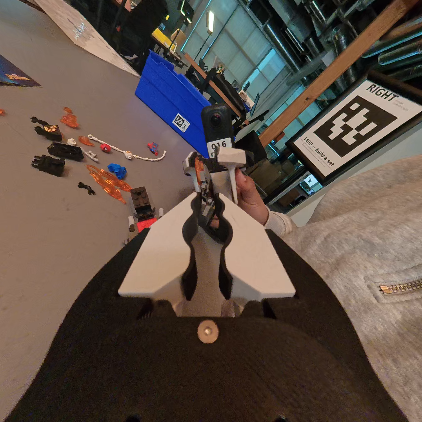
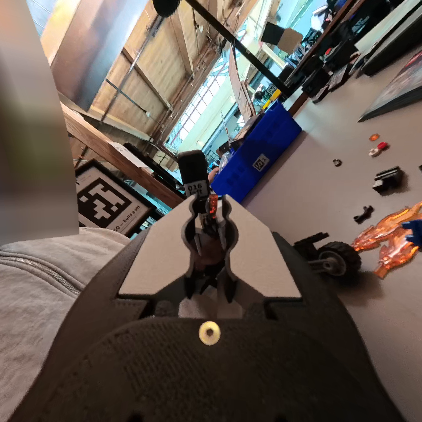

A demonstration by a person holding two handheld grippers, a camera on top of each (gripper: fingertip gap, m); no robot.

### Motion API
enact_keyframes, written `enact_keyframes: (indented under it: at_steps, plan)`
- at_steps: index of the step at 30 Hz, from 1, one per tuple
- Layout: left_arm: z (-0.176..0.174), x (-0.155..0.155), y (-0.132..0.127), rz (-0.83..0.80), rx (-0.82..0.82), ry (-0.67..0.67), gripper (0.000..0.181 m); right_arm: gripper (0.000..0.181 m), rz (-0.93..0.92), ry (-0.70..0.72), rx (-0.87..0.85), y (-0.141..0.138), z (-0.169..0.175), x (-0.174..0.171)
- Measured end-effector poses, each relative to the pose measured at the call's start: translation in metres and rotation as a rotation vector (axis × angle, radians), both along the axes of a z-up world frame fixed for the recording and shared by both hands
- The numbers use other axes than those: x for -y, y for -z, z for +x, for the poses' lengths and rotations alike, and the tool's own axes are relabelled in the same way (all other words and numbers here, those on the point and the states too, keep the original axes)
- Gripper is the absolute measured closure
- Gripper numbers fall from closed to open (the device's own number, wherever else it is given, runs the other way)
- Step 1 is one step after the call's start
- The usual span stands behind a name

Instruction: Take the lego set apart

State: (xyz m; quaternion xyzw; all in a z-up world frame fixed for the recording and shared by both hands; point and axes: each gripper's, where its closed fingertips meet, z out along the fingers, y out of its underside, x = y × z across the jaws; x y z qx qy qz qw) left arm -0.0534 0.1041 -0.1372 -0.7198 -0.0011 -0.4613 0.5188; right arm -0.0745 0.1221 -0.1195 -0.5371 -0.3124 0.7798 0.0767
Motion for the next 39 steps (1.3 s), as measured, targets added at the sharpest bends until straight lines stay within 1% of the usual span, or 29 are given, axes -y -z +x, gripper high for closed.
enact_keyframes:
  at_steps: [2, 6, 9, 11, 15, 23, 24, 25, 26, 27, 28, 29, 31, 32, 36, 39]
  plan:
    - [0.001, 0.0, -0.001, -0.001, 0.017, 0.007, 0.173, 0.162, -0.001, -0.006, -0.007, -0.001, 0.002, -0.001]
    - [0.004, 0.001, -0.001, -0.015, 0.031, 0.035, 0.173, 0.156, 0.065, -0.037, 0.0, 0.001, 0.001, 0.01]
    - [0.008, 0.002, -0.001, -0.021, 0.038, 0.057, 0.173, 0.174, 0.062, -0.059, 0.001, 0.001, -0.001, 0.014]
    - [0.009, 0.003, 0.0, -0.029, 0.04, 0.06, 0.173, 0.174, 0.056, -0.076, 0.0, 0.001, 0.0, 0.014]
    - [0.009, 0.0, 0.0, -0.051, 0.061, 0.045, 0.171, 0.174, 0.102, -0.034, 0.018, 0.0, -0.001, 0.011]
    - [0.007, -0.01, -0.002, -0.09, 0.137, 0.008, 0.17, 0.176, 0.034, 0.055, 0.034, -0.002, -0.005, -0.004]
    - [0.011, -0.007, -0.002, -0.092, 0.133, 0.032, 0.172, 0.174, 0.009, 0.149, 0.033, -0.004, -0.004, -0.02]
    - [0.017, -0.002, 0.002, -0.11, 0.115, 0.054, 0.172, 0.176, -0.027, 0.309, 0.02, -0.007, 0.005, -0.055]
    - [0.02, 0.002, 0.007, -0.123, 0.093, 0.049, 0.172, 0.176, -0.044, 0.437, -0.003, -0.011, 0.023, -0.092]
    - [0.019, 0.005, 0.011, -0.132, 0.086, 0.026, 0.172, 0.176, -0.031, 0.515, -0.02, -0.017, 0.042, -0.12]
    - [0.012, 0.007, 0.013, -0.135, 0.102, -0.002, 0.172, 0.175, 0.007, 0.543, -0.011, -0.02, 0.054, -0.133]
    - [0.0, 0.007, 0.012, -0.13, 0.136, -0.033, 0.172, 0.175, 0.055, 0.541, 0.014, -0.021, 0.058, -0.135]
    - [-0.029, 0.005, 0.011, -0.113, 0.164, -0.107, 0.172, 0.175, 0.147, 0.504, 0.075, -0.017, 0.055, -0.125]
    - [-0.041, 0.005, 0.014, -0.13, 0.142, -0.132, 0.172, 0.175, 0.161, 0.48, 0.086, -0.016, 0.052, -0.118]
    - [-0.077, 0.005, 0.042, -0.254, -0.092, -0.231, 0.171, 0.175, 0.072, 0.392, 0.033, -0.017, 0.039, -0.104]
    - [-0.088, 0.009, 0.066, -0.364, -0.258, -0.246, 0.171, 0.175, 0.007, 0.321, 0.013, -0.012, 0.029, -0.093]
